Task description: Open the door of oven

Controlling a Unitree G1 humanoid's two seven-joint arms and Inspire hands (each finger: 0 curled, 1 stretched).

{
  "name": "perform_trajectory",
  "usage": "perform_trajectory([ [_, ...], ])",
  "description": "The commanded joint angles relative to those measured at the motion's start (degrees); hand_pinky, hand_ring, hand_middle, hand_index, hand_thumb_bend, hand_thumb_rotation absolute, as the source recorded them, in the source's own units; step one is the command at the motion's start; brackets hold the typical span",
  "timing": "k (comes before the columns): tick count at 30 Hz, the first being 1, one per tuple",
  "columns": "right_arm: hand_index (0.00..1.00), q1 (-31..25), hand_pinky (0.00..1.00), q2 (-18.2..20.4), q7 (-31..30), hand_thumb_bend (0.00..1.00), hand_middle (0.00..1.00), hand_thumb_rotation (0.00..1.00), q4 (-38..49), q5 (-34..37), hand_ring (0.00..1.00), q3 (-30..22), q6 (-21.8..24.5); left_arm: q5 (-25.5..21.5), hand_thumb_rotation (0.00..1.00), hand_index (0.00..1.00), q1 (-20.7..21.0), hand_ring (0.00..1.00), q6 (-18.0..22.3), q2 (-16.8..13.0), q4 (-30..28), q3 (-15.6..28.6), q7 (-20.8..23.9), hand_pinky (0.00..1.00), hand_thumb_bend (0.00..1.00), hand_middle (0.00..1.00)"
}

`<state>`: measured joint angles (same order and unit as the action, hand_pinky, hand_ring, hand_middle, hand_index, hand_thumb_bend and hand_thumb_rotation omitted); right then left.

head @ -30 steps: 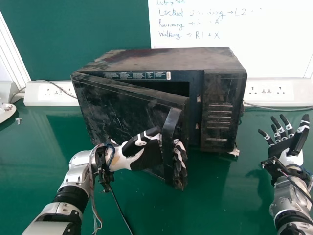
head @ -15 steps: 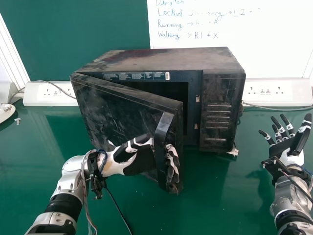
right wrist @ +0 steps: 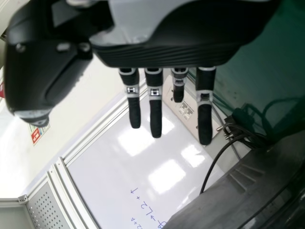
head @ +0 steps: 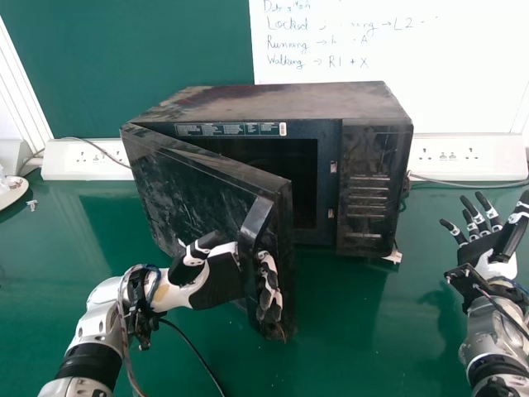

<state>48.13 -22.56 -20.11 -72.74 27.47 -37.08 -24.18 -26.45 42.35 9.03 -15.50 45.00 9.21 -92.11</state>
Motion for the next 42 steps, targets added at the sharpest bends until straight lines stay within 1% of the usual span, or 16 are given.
perform_trajectory([
  [1,0.58,0.6,0.28,-0.2,-0.1,0.99,0.44,0.86,-0.2,0.0,0.32,0.0,0.5,-6.8,0.83,0.82,0.4,0.55,2.9,-5.6,-1.8,-1.1,-0.4,0.44,0.97,0.70],
  [3,0.58,0.6,0.27,-0.2,-0.3,0.99,0.45,0.85,-0.2,0.1,0.32,-0.1,0.6,-9.0,0.82,0.83,0.6,0.58,4.5,-7.7,-2.0,-3.0,-0.4,0.48,0.96,0.70],
  [5,0.58,0.5,0.27,-0.2,-0.3,0.99,0.45,0.85,-0.2,0.1,0.32,-0.1,0.6,-11.0,0.85,0.83,0.8,0.60,6.5,-9.0,-2.0,-4.3,-0.4,0.52,0.95,0.70],
  [8,0.58,0.5,0.26,-0.3,-0.6,0.98,0.44,0.85,-0.1,0.1,0.32,-0.1,0.5,-14.5,0.83,0.85,1.4,0.61,6.9,-11.3,-1.1,-7.6,-0.4,0.50,0.91,0.70],
  [10,0.58,0.4,0.26,-0.3,-0.6,0.98,0.44,0.85,-0.1,0.1,0.32,-0.1,0.5,-16.9,0.82,0.88,1.8,0.63,7.5,-12.8,-0.8,-10.1,-0.4,0.54,0.89,0.73],
  [13,0.58,0.4,0.27,-0.2,-0.3,0.98,0.45,0.86,0.0,0.0,0.32,0.0,0.3,-18.5,0.85,0.86,2.3,0.65,12.2,-15.0,0.0,-12.8,-0.4,0.54,0.89,0.74],
  [15,0.58,0.5,0.27,-0.2,-0.3,0.97,0.45,0.87,0.1,0.1,0.32,0.0,0.3,-18.8,0.92,0.84,2.5,0.64,15.1,-16.8,0.7,-13.5,-0.4,0.57,0.91,0.70],
  [18,0.58,0.5,0.27,-0.2,-0.6,0.97,0.45,0.86,0.1,0.3,0.32,-0.2,0.5,-19.4,0.99,0.81,2.7,0.58,18.8,-19.3,1.4,-14.1,-0.4,0.47,0.92,0.67],
  [20,0.58,0.5,0.27,-0.2,-0.5,0.97,0.44,0.86,0.0,0.3,0.32,-0.2,0.4,-20.6,1.00,0.82,2.6,0.57,18.3,-19.9,1.6,-14.7,-0.4,0.46,0.92,0.66],
  [24,0.58,0.4,0.27,-0.3,-0.5,0.97,0.44,0.86,0.0,0.2,0.32,-0.2,0.4,-20.4,0.98,0.81,2.1,0.54,16.9,-21.5,1.5,-13.7,-0.4,0.45,0.92,0.63],
  [28,0.57,0.4,0.26,-0.3,-0.6,0.97,0.44,0.87,0.1,0.2,0.32,-0.2,0.3,-20.2,1.00,0.82,1.5,0.55,18.9,-22.2,1.2,-12.5,-0.4,0.48,0.92,0.63],
  [32,0.58,0.4,0.27,-0.3,-0.2,0.97,0.44,0.87,0.1,0.3,0.32,-0.3,0.4,-19.6,1.00,0.81,1.2,0.54,20.4,-23.0,1.5,-11.5,-0.4,0.46,0.96,0.63],
  [35,0.58,0.4,0.27,-0.3,0.0,0.96,0.44,0.87,0.2,0.2,0.32,-0.3,0.3,-21.2,1.00,0.82,0.7,0.53,22.1,-22.7,2.2,-10.1,-0.4,0.42,0.93,0.63],
  [37,0.58,0.4,0.27,-0.4,-0.2,0.96,0.44,0.87,0.1,0.3,0.32,-0.3,0.3,-22.1,1.00,0.82,0.7,0.51,19.5,-23.3,2.3,-10.2,-0.4,0.42,0.95,0.63],
  [40,0.58,0.5,0.26,-0.3,0.2,0.96,0.44,0.87,0.2,0.1,0.32,-0.2,0.1,-23.0,1.00,0.81,0.3,0.50,20.1,-23.0,3.0,-8.1,-0.4,0.42,0.96,0.62],
  [42,0.58,0.5,0.26,-0.3,0.1,0.96,0.44,0.87,0.2,0.2,0.31,-0.3,0.1,-23.0,1.00,0.80,-0.4,0.51,19.2,-23.4,3.3,-6.3,-0.4,0.44,0.96,0.64],
])
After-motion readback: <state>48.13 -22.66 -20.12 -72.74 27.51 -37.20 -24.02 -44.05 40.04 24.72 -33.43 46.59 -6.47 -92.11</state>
